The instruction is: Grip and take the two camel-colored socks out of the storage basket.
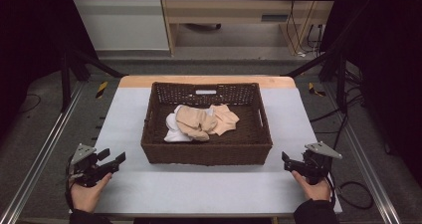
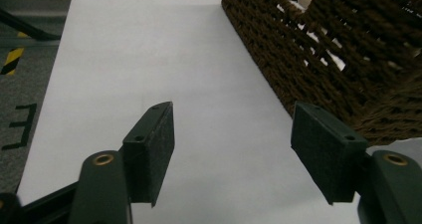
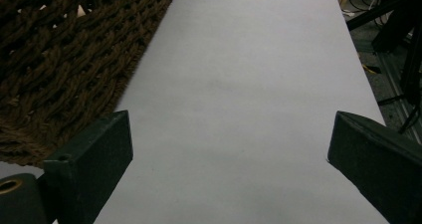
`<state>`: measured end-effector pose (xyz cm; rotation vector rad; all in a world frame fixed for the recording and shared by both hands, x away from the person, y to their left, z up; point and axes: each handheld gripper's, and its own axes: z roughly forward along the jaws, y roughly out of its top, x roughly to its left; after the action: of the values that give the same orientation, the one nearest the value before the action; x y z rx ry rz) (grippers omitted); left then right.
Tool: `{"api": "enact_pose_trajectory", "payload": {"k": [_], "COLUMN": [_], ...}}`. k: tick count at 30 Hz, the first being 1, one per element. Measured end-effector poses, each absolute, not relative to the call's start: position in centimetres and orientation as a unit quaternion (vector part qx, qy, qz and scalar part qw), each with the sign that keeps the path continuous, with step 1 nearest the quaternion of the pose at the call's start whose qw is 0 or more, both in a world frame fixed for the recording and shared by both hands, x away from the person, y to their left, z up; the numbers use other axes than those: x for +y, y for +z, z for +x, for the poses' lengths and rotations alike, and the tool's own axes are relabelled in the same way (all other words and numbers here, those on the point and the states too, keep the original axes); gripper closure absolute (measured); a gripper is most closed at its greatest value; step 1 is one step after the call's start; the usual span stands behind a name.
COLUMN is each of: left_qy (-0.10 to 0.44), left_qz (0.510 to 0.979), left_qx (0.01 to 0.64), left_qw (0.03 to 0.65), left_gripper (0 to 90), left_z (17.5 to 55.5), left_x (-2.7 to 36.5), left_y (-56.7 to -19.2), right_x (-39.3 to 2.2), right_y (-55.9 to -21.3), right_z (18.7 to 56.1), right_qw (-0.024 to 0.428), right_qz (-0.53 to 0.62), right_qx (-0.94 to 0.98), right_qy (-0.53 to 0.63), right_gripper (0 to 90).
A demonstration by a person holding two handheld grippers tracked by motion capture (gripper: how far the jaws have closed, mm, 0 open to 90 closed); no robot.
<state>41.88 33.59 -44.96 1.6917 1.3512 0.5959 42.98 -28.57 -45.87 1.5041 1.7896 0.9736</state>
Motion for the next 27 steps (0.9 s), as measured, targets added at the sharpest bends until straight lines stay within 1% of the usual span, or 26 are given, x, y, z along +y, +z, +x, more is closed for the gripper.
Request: {"api": "enact_pose_trajectory", "payload": {"k": [13, 15, 27], "left_qy": [0.253, 0.255, 0.270], "left_qz": [0.668, 0.667, 0.668], "left_qx": [0.533, 0.534, 0.512], "left_qw": [0.452, 0.453, 0.467], "left_gripper": [42.0, 42.6, 42.3], "left_z": [41.3, 41.4, 42.5], "left_x": [32.9, 32.9, 31.4], "left_y": [-42.4, -42.0, -39.4], "right_x": [-28.7, -28.7, -28.5], "right_y": [-45.8, -45.8, -45.8], "right_z": [43.1, 43.1, 43.0], "right_qw": [0.307, 0.299, 0.303], "right_qz": [0.566, 0.567, 0.564], "right_qx": [0.672, 0.674, 0.680], "right_qy": [0.365, 0.367, 0.357], "right_gripper": [3.3, 4.1, 4.0]}}
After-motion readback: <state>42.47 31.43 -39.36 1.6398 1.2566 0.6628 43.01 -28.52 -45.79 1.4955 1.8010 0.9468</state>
